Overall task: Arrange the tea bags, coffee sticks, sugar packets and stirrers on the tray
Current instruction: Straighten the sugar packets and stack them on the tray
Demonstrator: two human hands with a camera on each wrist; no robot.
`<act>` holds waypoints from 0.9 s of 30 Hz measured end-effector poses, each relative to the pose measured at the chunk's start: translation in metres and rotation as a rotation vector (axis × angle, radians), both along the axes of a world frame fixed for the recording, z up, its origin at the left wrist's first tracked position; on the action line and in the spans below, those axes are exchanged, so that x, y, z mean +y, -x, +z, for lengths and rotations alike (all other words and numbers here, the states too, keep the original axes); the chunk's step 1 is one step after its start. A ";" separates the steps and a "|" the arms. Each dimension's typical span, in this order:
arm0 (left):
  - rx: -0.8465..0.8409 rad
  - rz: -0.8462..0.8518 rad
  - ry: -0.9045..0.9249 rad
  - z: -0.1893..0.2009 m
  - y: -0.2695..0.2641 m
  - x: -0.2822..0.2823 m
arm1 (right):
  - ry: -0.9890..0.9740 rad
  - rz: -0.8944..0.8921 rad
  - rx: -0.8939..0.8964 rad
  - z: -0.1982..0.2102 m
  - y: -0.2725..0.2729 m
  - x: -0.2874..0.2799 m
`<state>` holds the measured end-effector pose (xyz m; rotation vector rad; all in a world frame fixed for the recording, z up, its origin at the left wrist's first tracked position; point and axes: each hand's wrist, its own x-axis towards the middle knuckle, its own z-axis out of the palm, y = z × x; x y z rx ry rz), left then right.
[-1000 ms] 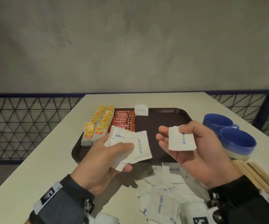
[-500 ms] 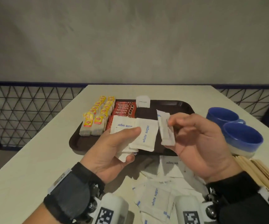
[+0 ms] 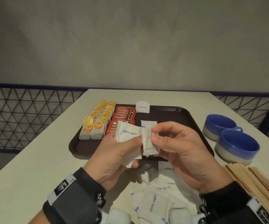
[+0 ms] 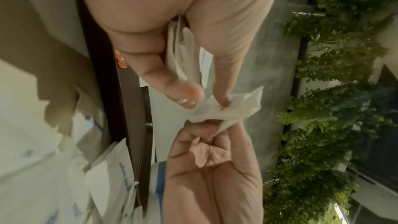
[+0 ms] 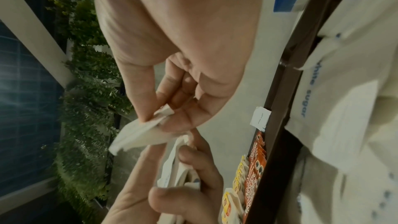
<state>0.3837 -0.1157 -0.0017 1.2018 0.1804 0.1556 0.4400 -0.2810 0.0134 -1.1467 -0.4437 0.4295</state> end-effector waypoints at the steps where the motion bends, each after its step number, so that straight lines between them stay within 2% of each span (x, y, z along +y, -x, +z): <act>1: 0.009 -0.008 0.009 0.000 0.000 -0.001 | 0.020 -0.011 -0.018 0.000 0.000 0.001; 9: 0.047 -0.066 0.019 0.006 0.004 -0.003 | 0.181 -0.168 -0.121 -0.006 -0.008 -0.004; 18: 0.017 -0.024 0.039 0.000 0.002 -0.004 | 0.269 -0.268 -0.131 -0.005 -0.009 -0.004; 22: 0.020 -0.013 0.083 0.002 0.001 -0.002 | 0.279 -0.233 -0.083 -0.002 -0.008 -0.004; 27: -0.033 0.018 0.004 0.000 0.002 -0.005 | 0.285 -0.181 -0.083 -0.004 -0.008 -0.004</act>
